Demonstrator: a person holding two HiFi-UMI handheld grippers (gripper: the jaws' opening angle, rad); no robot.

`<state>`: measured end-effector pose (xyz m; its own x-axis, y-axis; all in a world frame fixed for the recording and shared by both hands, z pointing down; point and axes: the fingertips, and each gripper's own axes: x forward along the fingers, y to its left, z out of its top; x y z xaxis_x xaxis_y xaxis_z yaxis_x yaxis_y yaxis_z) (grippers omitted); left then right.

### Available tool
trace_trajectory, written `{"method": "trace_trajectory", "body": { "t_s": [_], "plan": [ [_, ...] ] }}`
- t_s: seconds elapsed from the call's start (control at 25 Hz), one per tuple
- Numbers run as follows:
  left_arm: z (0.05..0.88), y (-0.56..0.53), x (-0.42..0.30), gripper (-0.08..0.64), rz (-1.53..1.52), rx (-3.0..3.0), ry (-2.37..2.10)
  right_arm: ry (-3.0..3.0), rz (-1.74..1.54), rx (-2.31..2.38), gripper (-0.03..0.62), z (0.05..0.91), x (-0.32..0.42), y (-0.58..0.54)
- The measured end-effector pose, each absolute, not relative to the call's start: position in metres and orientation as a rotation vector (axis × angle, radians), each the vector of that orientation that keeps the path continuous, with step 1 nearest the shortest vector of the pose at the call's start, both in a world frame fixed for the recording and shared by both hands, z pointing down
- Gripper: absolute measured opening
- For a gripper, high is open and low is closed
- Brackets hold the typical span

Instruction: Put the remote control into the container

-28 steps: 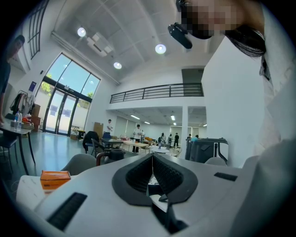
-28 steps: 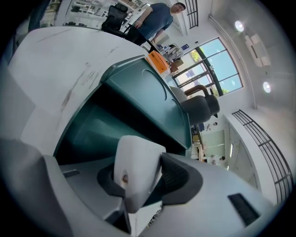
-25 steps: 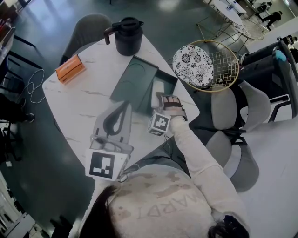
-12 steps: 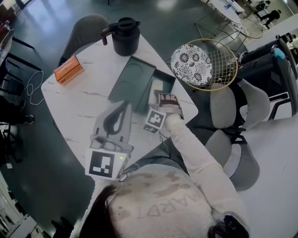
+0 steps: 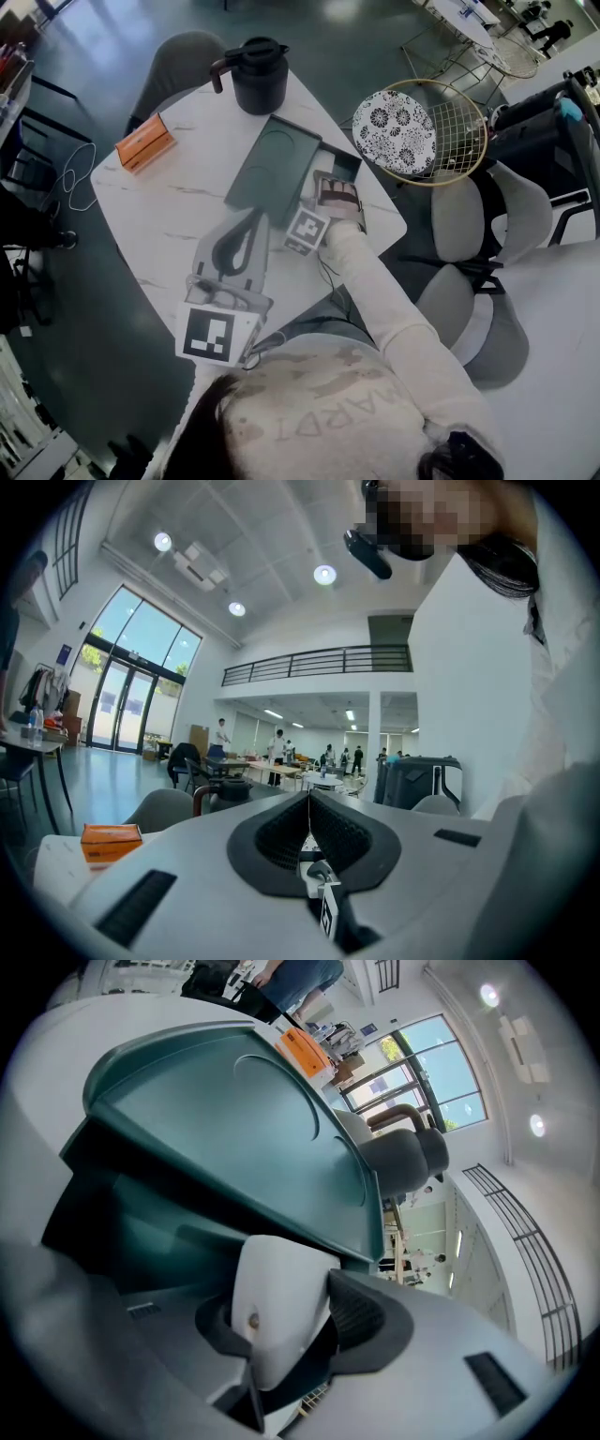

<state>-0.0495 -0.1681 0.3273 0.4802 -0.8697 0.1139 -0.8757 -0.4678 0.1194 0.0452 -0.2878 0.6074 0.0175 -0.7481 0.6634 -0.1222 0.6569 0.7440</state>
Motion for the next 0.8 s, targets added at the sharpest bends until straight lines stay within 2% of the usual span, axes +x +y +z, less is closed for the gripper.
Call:
{"method": "trace_trajectory", "body": {
  "t_s": [0.8],
  "plan": [
    [0.331, -0.179, -0.058, 0.012, 0.052, 2.535, -1.552, -1.559, -0.573, 0.699, 0.215, 0.615, 0.036, -0.273]
  ]
}}
